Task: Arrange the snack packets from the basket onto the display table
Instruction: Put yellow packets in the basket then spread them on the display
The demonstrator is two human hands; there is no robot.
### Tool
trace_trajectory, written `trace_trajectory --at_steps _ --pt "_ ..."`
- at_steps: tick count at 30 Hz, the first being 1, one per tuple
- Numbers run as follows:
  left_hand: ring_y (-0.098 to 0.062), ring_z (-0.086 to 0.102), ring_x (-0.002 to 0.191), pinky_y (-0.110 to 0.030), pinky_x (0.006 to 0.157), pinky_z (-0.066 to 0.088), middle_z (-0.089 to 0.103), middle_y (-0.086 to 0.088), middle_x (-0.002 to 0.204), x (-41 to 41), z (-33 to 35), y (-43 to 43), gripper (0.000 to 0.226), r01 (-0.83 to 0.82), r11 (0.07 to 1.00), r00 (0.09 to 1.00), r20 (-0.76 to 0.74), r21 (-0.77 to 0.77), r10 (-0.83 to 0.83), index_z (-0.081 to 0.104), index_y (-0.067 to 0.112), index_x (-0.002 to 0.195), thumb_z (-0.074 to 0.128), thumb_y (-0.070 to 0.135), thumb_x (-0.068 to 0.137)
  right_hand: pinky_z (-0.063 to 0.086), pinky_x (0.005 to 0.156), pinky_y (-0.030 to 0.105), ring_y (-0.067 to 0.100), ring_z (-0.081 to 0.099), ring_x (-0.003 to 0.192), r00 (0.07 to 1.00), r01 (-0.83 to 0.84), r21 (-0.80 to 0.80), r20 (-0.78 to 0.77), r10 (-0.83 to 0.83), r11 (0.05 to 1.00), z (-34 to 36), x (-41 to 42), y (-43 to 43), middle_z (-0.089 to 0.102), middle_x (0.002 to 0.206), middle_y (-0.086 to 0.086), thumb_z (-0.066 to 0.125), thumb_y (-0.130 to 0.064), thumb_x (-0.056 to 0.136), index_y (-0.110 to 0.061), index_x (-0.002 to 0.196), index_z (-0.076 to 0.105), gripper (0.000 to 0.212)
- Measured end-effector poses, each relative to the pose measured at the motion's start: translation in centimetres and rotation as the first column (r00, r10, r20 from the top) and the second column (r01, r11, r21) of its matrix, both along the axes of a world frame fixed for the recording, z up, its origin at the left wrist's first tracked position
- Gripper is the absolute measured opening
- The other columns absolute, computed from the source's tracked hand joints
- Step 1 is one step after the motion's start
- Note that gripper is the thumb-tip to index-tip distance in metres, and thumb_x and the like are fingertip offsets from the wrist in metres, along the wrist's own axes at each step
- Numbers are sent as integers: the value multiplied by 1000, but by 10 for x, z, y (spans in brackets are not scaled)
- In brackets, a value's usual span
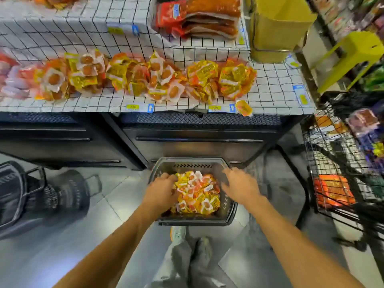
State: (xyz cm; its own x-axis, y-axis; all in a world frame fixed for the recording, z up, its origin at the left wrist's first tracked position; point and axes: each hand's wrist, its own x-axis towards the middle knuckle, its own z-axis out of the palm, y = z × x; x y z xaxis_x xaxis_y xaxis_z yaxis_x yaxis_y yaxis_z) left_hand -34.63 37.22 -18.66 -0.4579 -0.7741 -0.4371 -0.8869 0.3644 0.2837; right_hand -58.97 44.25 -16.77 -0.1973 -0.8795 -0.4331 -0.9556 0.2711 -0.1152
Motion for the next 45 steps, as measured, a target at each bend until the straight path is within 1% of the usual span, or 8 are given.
trace_trajectory --at_steps 9,18,23,28,32,35,39,45 --pt "-42 61 98 -47 75 52 57 -18 118 18 -133 28 39 -71 979 997 26 193 67 52 16 128 55 25 90 56 78 43 39 65 101 984 106 211 119 -133 972 -142 16 22 67 113 14 56 -38 92 -22 124 54 36" --pt "-41 59 107 -47 85 53 56 -17 124 17 -311 3 54 -78 938 993 110 337 42 45 21 141 58 24 88 54 72 41 40 65 96 954 162 318 190 -230 934 -332 24 21 67 103 18 60 -40 90 -17 126 54 43" --pt "-37 38 137 -46 106 41 26 -13 157 10 -429 -24 80 -51 952 998 57 303 35 24 20 154 65 36 87 54 88 47 40 56 114 898 287 382 213 -386 878 -439 11 18 58 126 15 65 -43 85 -24 140 42 63" --pt "-38 6 150 -54 119 20 2 -19 163 -8 -525 -55 113 -80 983 997 -3 167 82 2 27 157 75 53 75 43 104 46 40 42 131 864 346 319 257 -432 882 -532 -5 8 35 148 13 78 -44 77 -31 153 20 97" --pt "-39 1 150 -56 116 19 -4 -17 163 -27 -569 -78 122 -172 978 982 -54 119 179 -2 37 155 79 60 67 36 107 40 37 39 136 797 405 334 327 -508 851 -586 -9 -6 37 150 15 91 -38 64 -23 154 14 119" --pt "-42 12 146 -58 114 25 12 -13 161 -34 -597 -89 112 -200 973 978 -35 118 206 5 42 154 76 61 69 43 96 37 37 53 121 782 457 293 318 -536 840 -600 -14 -9 56 131 17 94 -37 57 -15 141 28 109" --pt "-36 43 125 -52 98 44 41 -12 134 -42 -597 -94 73 -278 961 953 -124 9 277 39 29 141 71 51 79 47 88 36 32 62 107 744 557 169 333 -579 813 -598 -20 -4 66 115 13 86 -26 72 -12 131 48 72" --pt "-36 60 98 -38 77 43 64 -15 101 -27 -553 -91 18 -324 945 921 -209 52 327 65 11 101 66 24 89 54 88 43 35 65 102 748 570 148 315 -584 809 -555 -10 4 70 111 12 72 -36 76 -20 120 64 48"
